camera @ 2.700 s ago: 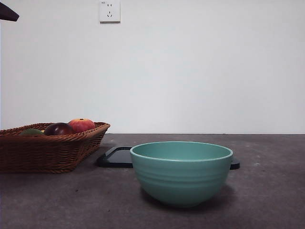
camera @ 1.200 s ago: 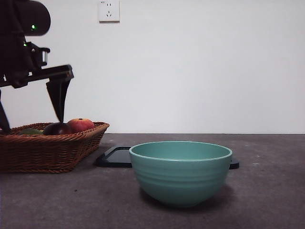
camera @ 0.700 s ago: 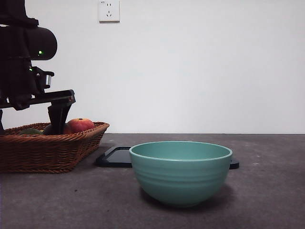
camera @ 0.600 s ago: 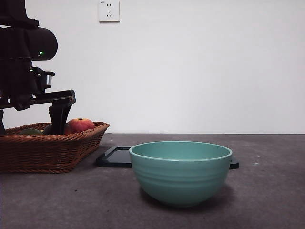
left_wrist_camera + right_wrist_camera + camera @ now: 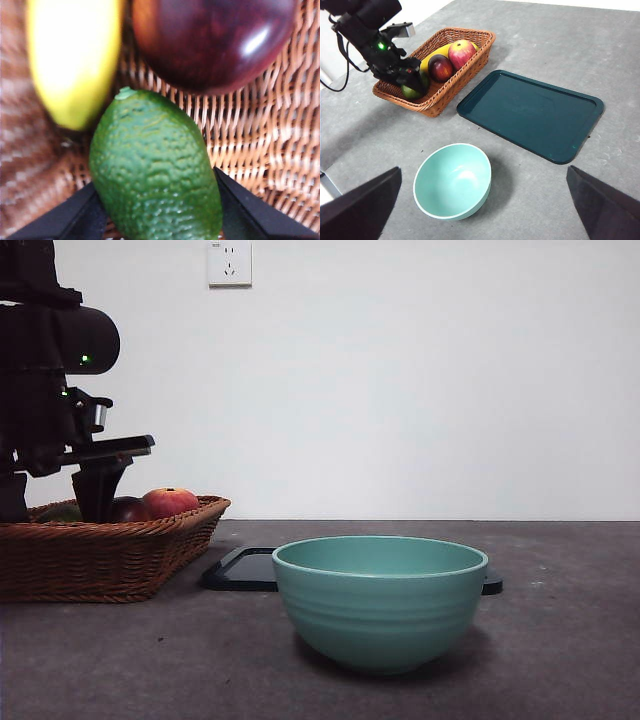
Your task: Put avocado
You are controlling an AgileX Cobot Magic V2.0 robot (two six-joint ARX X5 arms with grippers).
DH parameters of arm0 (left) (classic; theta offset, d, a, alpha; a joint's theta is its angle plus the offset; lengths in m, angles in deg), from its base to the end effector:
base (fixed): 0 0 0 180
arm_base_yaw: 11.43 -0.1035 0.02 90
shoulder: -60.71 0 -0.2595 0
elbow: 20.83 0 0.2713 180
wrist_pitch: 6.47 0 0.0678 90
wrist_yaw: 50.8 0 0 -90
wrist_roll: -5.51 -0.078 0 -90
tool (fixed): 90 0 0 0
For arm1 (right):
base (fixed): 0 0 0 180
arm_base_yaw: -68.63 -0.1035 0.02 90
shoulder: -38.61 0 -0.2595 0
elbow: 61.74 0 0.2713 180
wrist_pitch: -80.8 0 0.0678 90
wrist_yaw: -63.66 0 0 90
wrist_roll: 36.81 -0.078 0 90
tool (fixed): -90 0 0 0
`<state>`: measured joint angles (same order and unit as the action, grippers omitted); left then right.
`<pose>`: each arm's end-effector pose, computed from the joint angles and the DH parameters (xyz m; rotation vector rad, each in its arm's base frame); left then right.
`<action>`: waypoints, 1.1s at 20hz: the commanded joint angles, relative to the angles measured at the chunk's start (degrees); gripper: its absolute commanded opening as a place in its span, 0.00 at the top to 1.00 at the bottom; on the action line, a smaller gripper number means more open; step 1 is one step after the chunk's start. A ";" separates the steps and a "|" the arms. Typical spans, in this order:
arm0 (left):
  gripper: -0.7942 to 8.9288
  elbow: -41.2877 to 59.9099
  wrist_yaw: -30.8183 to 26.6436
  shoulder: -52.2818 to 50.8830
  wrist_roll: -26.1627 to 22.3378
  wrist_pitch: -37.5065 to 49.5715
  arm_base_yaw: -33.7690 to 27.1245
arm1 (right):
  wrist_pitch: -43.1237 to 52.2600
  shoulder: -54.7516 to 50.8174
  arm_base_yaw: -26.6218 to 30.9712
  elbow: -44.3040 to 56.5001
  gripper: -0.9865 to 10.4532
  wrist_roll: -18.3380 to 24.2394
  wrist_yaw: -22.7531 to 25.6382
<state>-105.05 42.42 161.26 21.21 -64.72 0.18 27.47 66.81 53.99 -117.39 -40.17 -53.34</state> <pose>0.3582 -0.0781 0.1419 -0.1376 1.3200 -0.0413 0.1416 0.0736 0.2913 0.1048 0.4799 0.7006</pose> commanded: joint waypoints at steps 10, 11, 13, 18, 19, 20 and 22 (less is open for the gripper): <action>0.70 -8.61 3.26 -14.12 -1.75 -12.31 7.37 | 0.46 0.11 -0.24 -0.96 0.39 0.35 -0.11; 0.70 -8.61 3.26 -15.65 -1.73 -12.85 9.20 | 0.28 0.11 -0.24 -0.96 0.39 0.37 -0.13; 0.70 -8.61 3.26 -18.34 -1.68 -13.31 13.79 | -0.13 0.11 -0.24 -0.98 0.39 0.35 -0.15; 0.70 -8.61 3.26 -19.26 -1.33 -12.57 25.38 | -1.01 0.11 -0.24 -0.96 0.39 0.26 -0.20; 0.70 -8.61 3.26 -18.80 -1.33 -11.98 27.41 | -1.64 0.11 -0.24 -0.98 0.39 -0.07 -0.20; 0.70 -8.61 3.26 -18.40 -1.33 -11.34 29.27 | -2.29 0.11 -0.24 -0.98 0.39 -0.17 -0.20; 0.70 -8.61 3.23 -17.14 -1.33 -8.81 32.63 | -3.67 0.11 -0.24 -0.98 0.39 -0.26 -0.17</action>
<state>-112.50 45.53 143.32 20.01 -74.06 32.60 23.44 66.81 53.99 -117.39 -40.21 -53.34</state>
